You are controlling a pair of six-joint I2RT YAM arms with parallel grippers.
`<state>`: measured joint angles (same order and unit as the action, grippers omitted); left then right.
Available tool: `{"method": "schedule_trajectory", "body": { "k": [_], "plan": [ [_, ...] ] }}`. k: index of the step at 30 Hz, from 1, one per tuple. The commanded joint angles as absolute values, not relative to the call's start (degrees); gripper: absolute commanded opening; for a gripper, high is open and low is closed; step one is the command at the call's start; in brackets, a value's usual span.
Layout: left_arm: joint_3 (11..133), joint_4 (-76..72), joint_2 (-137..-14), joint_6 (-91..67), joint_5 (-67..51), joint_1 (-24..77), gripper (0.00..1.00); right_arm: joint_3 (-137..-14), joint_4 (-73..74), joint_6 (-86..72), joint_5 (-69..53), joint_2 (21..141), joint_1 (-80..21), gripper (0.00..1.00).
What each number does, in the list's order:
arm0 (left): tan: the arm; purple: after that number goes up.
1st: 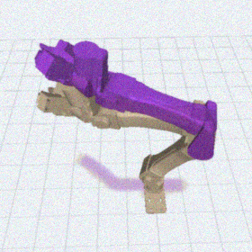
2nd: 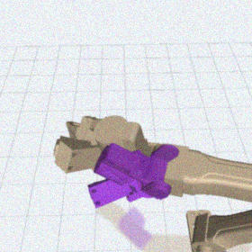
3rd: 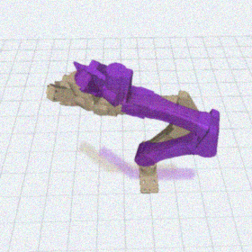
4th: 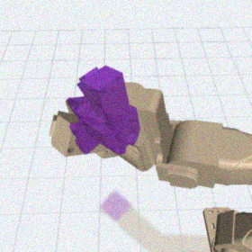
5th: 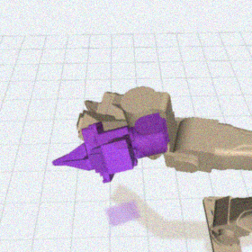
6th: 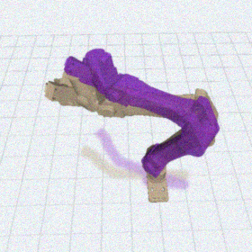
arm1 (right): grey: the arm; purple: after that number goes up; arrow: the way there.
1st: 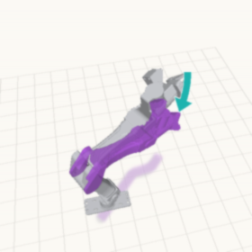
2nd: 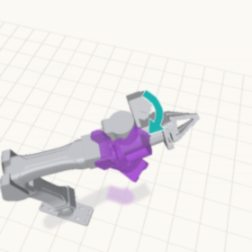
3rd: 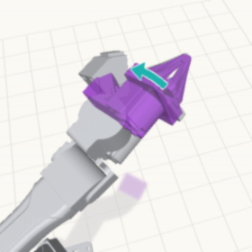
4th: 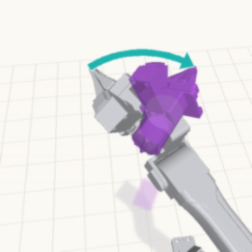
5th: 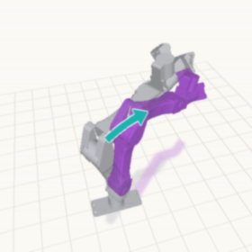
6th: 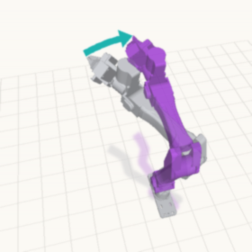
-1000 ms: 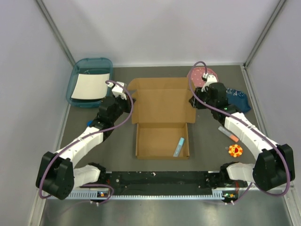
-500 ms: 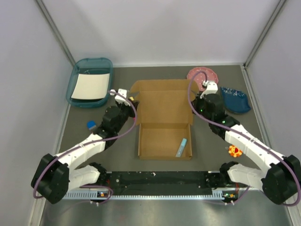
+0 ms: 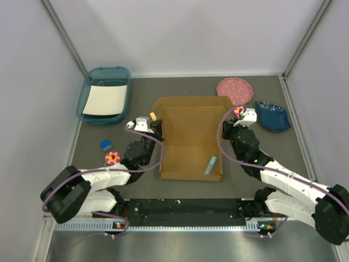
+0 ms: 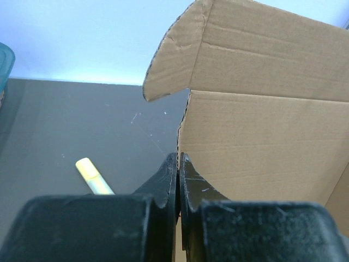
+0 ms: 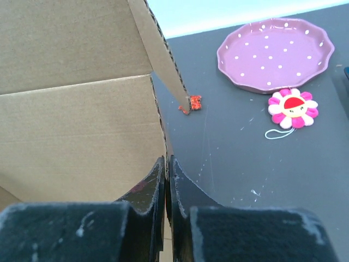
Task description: Fold the paper box
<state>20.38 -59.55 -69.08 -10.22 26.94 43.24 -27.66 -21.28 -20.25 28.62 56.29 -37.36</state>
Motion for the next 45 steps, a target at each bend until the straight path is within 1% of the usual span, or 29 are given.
{"method": "schedule_trajectory", "body": {
  "k": [1,5,11,12,17,20,21,26,38,41,43,44,45],
  "plan": [
    [18.7,-78.2,-72.7,-8.5,32.3,46.1,0.0,-23.3,-33.3,-18.2,33.3,53.6,-39.6,0.0],
    [20.0,-85.2,-76.0,-7.8,33.0,47.5,0.0,-21.8,-38.9,-14.6,35.2,52.8,-41.5,0.0],
    [25.7,-87.5,-81.0,-7.9,33.0,50.6,0.0,-22.3,-45.8,-13.1,37.0,56.7,-41.9,0.0],
    [26.0,-88.0,-82.3,-7.3,33.3,52.0,0.0,-22.5,-46.1,-13.1,37.7,57.1,-43.3,0.0],
    [25.1,-92.9,-86.2,-6.1,38.3,56.5,0.0,-20.3,-47.8,-14.2,42.8,58.6,-46.7,0.0],
    [24.6,-93.0,-87.8,-7.0,41.2,59.0,0.0,-18.7,-46.8,-16.3,43.9,57.8,-47.2,0.01],
    [24.5,-93.6,-88.4,-7.3,42.2,59.8,0.01,-18.4,-46.2,-16.9,44.4,57.6,-47.4,0.02],
    [23.9,-95.6,-91.1,-7.3,45.3,63.3,0.04,-15.1,-43.0,-19.4,46.0,55.0,-48.1,0.03],
    [20.1,-95.5,-91.1,-7.8,48.7,69.2,0.06,-9.7,-30.7,-22.9,47.9,43.1,-49.1,0.04],
    [18.8,-95.6,-91.2,-6.8,49.9,70.8,0.06,-9.0,-26.6,-23.6,46.9,39.7,-49.4,0.08],
    [18.1,-95.6,-91.0,-6.0,50.4,71.4,0.06,-9.0,-22.6,-23.8,45.5,37.7,-49.4,0.15],
    [17.4,-95.6,-90.8,-5.6,50.5,71.9,0.06,-9.1,-21.0,-23.9,45.0,36.7,-49.4,0.19],
    [17.1,-95.5,-90.7,-4.8,51.0,72.2,0.07,-9.1,-19.5,-23.8,44.3,34.4,-49.5,0.3]
  ]
}}
